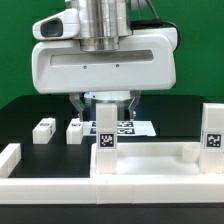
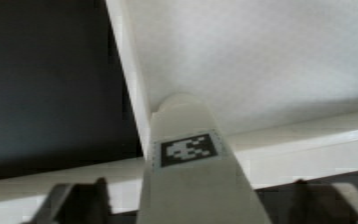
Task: Assemble desk
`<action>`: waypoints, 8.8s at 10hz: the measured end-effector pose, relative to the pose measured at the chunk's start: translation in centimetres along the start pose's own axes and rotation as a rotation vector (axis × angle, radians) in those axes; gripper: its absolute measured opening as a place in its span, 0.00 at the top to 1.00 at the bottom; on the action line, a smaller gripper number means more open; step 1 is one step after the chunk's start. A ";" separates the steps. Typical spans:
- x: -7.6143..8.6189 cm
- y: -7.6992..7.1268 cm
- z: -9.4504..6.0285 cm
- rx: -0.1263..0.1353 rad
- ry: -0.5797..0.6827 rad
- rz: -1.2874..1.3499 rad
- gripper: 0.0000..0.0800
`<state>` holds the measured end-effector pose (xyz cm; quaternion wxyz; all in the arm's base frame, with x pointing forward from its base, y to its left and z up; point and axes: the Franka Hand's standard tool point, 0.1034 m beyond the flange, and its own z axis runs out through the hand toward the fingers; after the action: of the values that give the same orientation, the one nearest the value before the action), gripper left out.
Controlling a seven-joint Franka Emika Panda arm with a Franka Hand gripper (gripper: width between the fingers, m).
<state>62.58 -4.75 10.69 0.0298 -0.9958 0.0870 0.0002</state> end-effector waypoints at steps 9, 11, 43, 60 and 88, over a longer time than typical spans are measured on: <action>0.4 -0.3 0.1 0.104 0.002 1.082 0.64; 0.5 -0.8 0.2 0.153 -0.019 1.494 0.64; 0.9 0.5 0.3 0.141 -0.048 1.758 0.38; -4.7 -5.1 -0.5 0.084 -0.119 1.635 0.19; -12.4 -3.5 9.1 -0.031 -0.036 1.260 0.91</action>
Offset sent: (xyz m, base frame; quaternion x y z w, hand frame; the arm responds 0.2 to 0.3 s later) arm 0.0000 0.0000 0.0000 0.0000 0.0000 0.1938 0.9810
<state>50.97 1.35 1.87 0.0109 -0.7537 0.6562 0.0357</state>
